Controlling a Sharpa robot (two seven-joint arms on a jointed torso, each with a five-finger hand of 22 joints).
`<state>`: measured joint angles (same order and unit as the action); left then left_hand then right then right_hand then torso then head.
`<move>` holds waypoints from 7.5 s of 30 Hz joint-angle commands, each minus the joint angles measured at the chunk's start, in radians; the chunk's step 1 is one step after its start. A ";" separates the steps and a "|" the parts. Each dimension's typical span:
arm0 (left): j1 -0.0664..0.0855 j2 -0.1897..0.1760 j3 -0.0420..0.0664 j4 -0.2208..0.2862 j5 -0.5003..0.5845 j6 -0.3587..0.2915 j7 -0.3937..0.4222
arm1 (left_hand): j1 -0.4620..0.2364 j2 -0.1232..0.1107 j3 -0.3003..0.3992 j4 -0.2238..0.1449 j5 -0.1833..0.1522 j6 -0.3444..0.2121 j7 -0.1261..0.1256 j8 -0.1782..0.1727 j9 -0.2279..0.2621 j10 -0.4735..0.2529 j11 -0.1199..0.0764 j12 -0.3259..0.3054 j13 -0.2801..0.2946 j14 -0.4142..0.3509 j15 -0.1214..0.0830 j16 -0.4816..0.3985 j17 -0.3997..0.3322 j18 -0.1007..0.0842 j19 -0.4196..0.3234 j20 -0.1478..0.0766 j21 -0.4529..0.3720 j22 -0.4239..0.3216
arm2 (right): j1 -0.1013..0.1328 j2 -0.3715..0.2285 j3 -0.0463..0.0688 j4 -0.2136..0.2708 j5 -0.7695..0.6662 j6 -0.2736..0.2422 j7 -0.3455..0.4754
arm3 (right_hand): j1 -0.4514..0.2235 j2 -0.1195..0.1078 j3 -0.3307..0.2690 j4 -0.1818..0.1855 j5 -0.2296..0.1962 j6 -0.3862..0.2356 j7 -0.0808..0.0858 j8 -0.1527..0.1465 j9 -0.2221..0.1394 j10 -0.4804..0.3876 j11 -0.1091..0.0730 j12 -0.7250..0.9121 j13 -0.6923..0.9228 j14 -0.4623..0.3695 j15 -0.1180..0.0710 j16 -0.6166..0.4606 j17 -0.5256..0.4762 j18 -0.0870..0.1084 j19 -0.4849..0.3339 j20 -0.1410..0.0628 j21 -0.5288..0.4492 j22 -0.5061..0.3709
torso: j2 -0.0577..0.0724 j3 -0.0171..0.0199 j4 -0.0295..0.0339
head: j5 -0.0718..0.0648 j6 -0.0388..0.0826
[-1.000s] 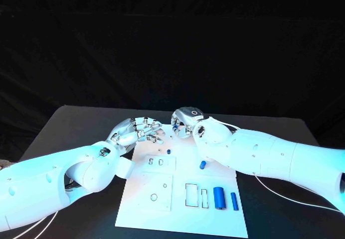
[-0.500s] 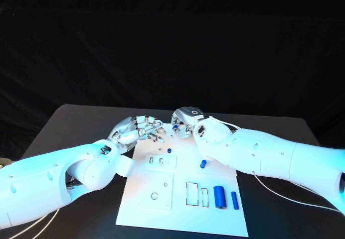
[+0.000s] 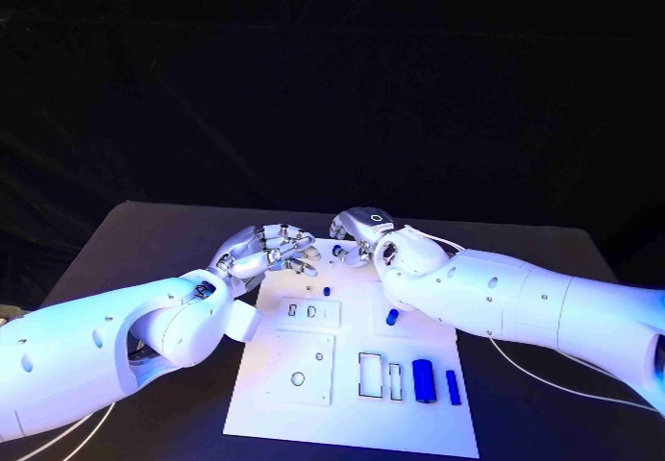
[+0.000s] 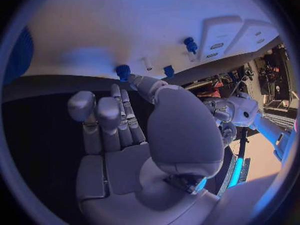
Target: Assemble the parts on the task board
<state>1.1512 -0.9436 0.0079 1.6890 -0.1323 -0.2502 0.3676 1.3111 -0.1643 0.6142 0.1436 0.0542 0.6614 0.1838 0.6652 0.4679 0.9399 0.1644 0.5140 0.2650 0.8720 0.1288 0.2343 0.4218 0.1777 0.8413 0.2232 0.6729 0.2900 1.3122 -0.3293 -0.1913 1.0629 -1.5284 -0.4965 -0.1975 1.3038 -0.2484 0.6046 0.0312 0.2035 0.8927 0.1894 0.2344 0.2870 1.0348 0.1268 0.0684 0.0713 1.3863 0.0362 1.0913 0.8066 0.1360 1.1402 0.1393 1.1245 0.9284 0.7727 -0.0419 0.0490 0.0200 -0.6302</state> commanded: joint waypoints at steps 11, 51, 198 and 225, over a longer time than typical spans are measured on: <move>0.001 0.001 0.001 -0.002 -0.002 0.019 -0.002 | -0.010 0.001 0.004 0.001 0.000 -0.008 0.045 -0.004 -0.001 -0.008 -0.001 -0.005 -0.003 0.000 0.006 -0.005 0.002 0.002 -0.010 0.001 -0.004 -0.002 | 0.001 -0.029 0.000 0.033 0.011 -0.013 0.019 | 0.010 0.002 -0.037 0.005 -0.005 -0.006 0.003 -0.010 0.001 -0.027 0.003 0.015 -0.003 -0.008 0.004 -0.020 -0.027 0.009 -0.011 0.004 -0.029 -0.024 | -0.001 0.0011 -0.0025 | 0.000 -0.003; 0.000 -0.038 0.004 -0.146 -0.013 0.035 0.061 | -0.014 -0.008 0.007 0.002 0.001 -0.006 0.042 -0.006 -0.007 -0.005 -0.003 -0.012 -0.015 0.004 0.006 -0.010 0.010 0.004 -0.017 0.004 -0.009 -0.009 | 0.043 -0.385 0.022 0.257 0.337 0.118 0.019 | 0.075 0.040 -0.386 0.187 0.000 -0.090 -0.022 0.052 0.067 0.385 -0.045 1.356 1.278 0.156 -0.029 0.425 0.623 -0.063 0.238 -0.027 0.215 0.351 | -0.017 0.0317 -0.0428 | -0.014 0.010; 0.003 -0.018 0.023 -0.158 -0.012 0.045 0.048 | -0.014 -0.001 0.016 0.004 0.000 -0.006 0.047 -0.017 -0.016 -0.005 0.002 -0.026 -0.029 -0.001 0.009 -0.019 0.015 0.004 -0.021 0.006 -0.013 -0.015 | -0.044 -0.010 0.020 0.114 0.023 0.019 -0.039 | 0.096 0.047 -0.163 0.182 0.000 0.020 -0.042 0.051 0.067 0.451 -0.064 1.414 1.377 0.168 -0.044 0.457 0.690 -0.086 0.300 -0.041 0.297 0.471 | -0.010 0.0371 -0.0408 | 0.036 -0.009; 0.004 -0.020 0.023 -0.159 -0.012 0.042 0.039 | -0.016 -0.001 0.016 0.005 0.000 -0.007 0.047 -0.018 -0.017 -0.005 0.002 -0.027 -0.030 -0.001 0.009 -0.020 0.015 0.004 -0.021 0.006 -0.013 -0.015 | -0.044 -0.023 0.020 0.128 0.042 0.037 -0.044 | 0.044 0.023 -0.152 0.184 -0.003 -0.044 -0.015 -0.026 0.052 0.435 -0.040 1.397 1.359 0.168 -0.023 0.458 0.692 -0.086 0.298 -0.022 0.292 0.472 | -0.010 0.0381 -0.0412 | 0.039 -0.012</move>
<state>1.1538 -0.9649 0.0300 1.5284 -0.1437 -0.2225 0.4029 1.2980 -0.1696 0.6279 0.1462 0.0542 0.6543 0.1838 0.6534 0.4521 0.9328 0.1643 0.4906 0.2361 0.8683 0.1325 0.2203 0.4359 0.1777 0.8272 0.2302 0.6651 0.2757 1.2685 -0.3516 -0.1713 1.1883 -1.4849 -0.4762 -0.2422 1.3525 -0.2234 0.4492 0.2126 0.2054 0.8553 0.1733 0.2145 0.3401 1.4658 0.0779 1.4713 1.3074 1.4666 0.0073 1.5475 1.3080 0.0613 1.4375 0.1113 1.4183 1.3080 0.7621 -0.0037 0.0075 0.0585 -0.6416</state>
